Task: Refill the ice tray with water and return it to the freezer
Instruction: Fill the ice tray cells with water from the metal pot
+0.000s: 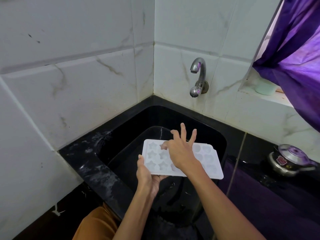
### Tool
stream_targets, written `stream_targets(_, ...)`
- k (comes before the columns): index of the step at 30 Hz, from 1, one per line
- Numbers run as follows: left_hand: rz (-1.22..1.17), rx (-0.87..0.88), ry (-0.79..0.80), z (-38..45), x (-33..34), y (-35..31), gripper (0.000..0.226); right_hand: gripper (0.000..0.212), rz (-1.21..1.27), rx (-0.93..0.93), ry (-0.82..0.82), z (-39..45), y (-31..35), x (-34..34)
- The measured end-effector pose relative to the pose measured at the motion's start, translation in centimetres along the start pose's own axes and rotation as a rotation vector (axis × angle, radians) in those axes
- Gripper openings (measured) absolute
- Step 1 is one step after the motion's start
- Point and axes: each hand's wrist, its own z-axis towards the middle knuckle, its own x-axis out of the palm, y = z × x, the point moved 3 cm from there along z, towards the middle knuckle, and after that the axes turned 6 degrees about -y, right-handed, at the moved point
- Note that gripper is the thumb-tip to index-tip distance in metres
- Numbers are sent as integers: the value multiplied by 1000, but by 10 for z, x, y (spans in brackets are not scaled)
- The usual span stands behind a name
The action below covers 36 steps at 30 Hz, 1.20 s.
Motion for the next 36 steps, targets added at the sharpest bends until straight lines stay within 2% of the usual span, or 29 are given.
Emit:
stream_targets(5,-13,-7,-3,-2,2,0,50,45,-16,-9,-24,2,3,-4)
stream_targets(13,2,-17,-19,-6,2,-2,54,47,57,-17,-18,4,3,-6)
stream_targets(17,-24,-42,-4,-11,7,-1,56,58,111,-34,-74,5,9,-5)
stream_targets(22,-11,-39,0,-12,8,-2,57,68,41,-110,-10,3,22,3)
stream_targets(36,8,-32,-7,-10,4,-2,57,61,14,-114,-7,10,27,10)
